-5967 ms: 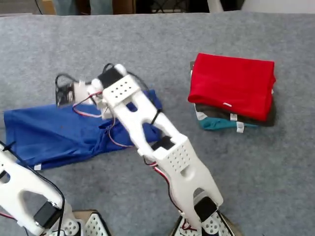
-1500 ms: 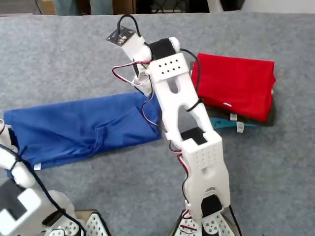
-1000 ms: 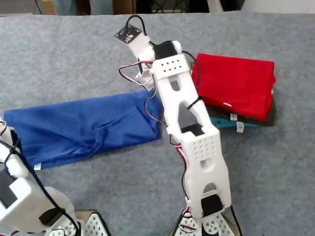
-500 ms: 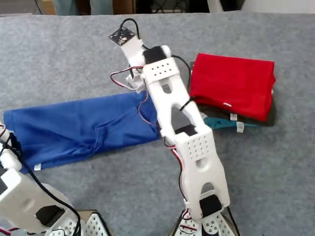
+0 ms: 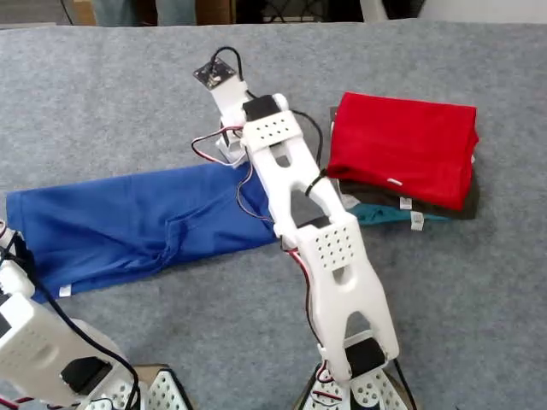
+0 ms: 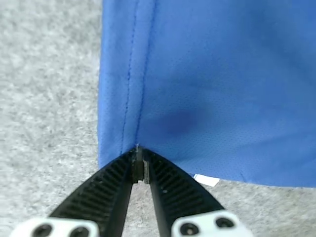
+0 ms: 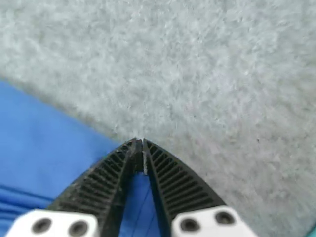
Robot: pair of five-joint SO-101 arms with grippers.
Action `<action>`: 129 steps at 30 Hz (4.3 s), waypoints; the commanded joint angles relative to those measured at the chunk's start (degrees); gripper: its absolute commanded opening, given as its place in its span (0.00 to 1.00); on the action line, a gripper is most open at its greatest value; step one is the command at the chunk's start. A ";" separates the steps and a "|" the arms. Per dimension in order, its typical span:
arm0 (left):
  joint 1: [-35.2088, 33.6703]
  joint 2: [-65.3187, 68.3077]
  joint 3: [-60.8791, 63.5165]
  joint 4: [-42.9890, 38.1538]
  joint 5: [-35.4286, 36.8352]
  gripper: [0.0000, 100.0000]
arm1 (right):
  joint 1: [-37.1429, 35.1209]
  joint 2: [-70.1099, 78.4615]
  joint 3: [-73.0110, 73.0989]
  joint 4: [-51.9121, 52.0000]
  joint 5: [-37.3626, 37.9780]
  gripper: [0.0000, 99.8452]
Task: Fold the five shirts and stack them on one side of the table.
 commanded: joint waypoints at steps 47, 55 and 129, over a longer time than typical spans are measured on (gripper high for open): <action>0.31 12.75 -42.15 24.00 -6.86 0.15 | 1.67 5.32 -45.93 27.52 -0.44 0.01; -0.04 30.33 -55.96 23.91 -7.03 0.16 | 1.58 -4.79 -45.76 27.52 -0.44 0.01; 61.23 4.40 -35.21 26.02 24.00 0.03 | 32.53 -39.25 -42.68 27.43 -0.44 0.01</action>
